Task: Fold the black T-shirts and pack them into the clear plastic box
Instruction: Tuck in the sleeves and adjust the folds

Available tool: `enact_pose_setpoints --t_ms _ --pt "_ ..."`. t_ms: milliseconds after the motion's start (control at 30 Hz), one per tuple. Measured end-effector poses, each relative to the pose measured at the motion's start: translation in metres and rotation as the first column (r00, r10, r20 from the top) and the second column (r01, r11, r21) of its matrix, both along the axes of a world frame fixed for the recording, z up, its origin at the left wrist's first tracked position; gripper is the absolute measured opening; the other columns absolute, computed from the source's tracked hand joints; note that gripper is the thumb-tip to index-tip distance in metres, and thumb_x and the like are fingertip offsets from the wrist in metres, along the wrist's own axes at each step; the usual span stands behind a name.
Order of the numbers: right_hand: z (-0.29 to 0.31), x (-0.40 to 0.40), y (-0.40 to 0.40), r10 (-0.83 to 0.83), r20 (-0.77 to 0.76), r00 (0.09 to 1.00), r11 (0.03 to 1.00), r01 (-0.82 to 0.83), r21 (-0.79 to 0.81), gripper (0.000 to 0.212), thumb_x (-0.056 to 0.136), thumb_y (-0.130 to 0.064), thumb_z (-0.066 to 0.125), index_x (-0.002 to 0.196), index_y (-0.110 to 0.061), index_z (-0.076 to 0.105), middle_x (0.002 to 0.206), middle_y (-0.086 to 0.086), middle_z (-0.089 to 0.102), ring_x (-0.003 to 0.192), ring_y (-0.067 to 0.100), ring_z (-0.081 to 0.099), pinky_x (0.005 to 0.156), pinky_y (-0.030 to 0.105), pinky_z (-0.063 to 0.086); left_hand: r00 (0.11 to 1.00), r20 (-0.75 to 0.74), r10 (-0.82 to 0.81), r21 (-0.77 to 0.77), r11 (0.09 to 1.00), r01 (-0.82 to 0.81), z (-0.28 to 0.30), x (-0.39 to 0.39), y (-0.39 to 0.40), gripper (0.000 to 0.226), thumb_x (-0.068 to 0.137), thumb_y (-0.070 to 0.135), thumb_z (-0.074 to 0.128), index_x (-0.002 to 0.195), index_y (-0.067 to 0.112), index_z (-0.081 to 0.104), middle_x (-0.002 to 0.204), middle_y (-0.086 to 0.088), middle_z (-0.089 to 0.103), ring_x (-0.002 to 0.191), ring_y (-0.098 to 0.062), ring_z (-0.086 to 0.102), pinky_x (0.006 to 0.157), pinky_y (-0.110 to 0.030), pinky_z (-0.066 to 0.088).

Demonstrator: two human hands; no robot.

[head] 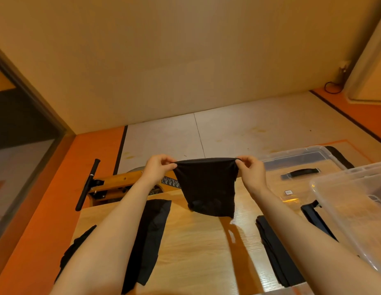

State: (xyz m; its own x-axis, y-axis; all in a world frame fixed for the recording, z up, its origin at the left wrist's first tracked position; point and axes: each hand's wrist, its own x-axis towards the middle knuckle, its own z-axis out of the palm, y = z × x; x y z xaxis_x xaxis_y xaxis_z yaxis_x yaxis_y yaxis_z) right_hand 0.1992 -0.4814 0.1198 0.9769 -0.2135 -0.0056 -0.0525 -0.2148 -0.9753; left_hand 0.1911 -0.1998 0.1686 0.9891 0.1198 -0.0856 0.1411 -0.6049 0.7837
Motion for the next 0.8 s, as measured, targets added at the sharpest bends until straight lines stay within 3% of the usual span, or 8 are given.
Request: enact_pose_setpoints --t_ms 67,167,233,433,600,800 --pt "-0.001 0.002 0.001 0.003 -0.020 1.000 1.000 -0.003 0.009 0.018 0.097 -0.015 0.057 0.111 -0.007 0.065 0.098 0.006 0.068 0.094 0.019 0.065 0.082 0.033 0.057 1.000 -0.010 0.018 -0.011 1.000 -0.018 -0.002 -0.002 -0.001 0.007 0.088 0.016 0.068 0.095 0.018 0.066 0.089 0.000 0.066 0.088 -0.016 0.061 0.082 -0.031 0.050" --pt "-0.004 0.005 0.006 0.018 -0.038 0.999 1.000 -0.018 0.020 0.017 0.099 -0.013 0.053 0.112 -0.005 0.062 0.099 0.007 0.066 0.089 0.014 0.062 0.065 0.015 0.051 0.997 -0.036 0.071 -0.087 0.993 -0.074 -0.007 -0.003 -0.003 0.007 0.091 0.017 0.064 0.098 0.017 0.063 0.096 -0.003 0.065 0.094 -0.018 0.061 0.085 -0.031 0.049" --pt "-0.006 0.009 0.009 0.018 -0.039 0.999 1.000 -0.017 0.018 0.016 0.099 -0.013 0.053 0.111 -0.007 0.062 0.098 0.006 0.065 0.086 0.009 0.061 0.059 0.012 0.047 0.992 -0.051 0.115 -0.133 0.984 -0.121 -0.012 -0.002 -0.004 0.008 0.092 0.018 0.063 0.101 0.017 0.062 0.096 -0.002 0.066 0.095 -0.017 0.061 0.088 -0.033 0.049" --pt "-0.004 0.042 0.013 0.059 -0.021 0.998 0.998 -0.059 -0.010 0.015 0.097 -0.015 0.057 0.109 -0.008 0.065 0.098 0.005 0.068 0.094 0.017 0.065 0.075 0.020 0.050 0.968 -0.023 0.252 -0.238 0.939 -0.250 -0.019 0.014 -0.004 0.009 0.091 0.016 0.064 0.099 0.019 0.066 0.097 0.000 0.068 0.097 -0.015 0.063 0.088 -0.032 0.051" --pt "0.020 0.082 0.022 0.083 0.032 0.996 0.995 -0.082 -0.052 0.016 0.098 -0.012 0.057 0.111 -0.007 0.065 0.099 0.004 0.067 0.094 0.015 0.064 0.085 0.025 0.053 0.951 0.039 0.307 -0.304 0.910 -0.281 -0.002 0.043 -0.003 0.016 0.093 0.011 0.060 0.107 0.014 0.067 0.101 0.000 0.066 0.091 -0.006 0.059 0.071 -0.012 0.042" --pt "0.040 0.098 0.031 0.046 0.115 0.992 0.999 -0.043 -0.031 0.015 0.099 -0.013 0.055 0.111 -0.011 0.063 0.095 -0.003 0.064 0.088 0.005 0.061 0.073 0.011 0.047 0.944 0.092 0.316 -0.286 0.917 -0.279 0.019 0.059 0.001 0.018 0.092 0.011 0.061 0.108 0.013 0.067 0.098 0.002 0.065 0.092 -0.008 0.059 0.083 -0.022 0.046"
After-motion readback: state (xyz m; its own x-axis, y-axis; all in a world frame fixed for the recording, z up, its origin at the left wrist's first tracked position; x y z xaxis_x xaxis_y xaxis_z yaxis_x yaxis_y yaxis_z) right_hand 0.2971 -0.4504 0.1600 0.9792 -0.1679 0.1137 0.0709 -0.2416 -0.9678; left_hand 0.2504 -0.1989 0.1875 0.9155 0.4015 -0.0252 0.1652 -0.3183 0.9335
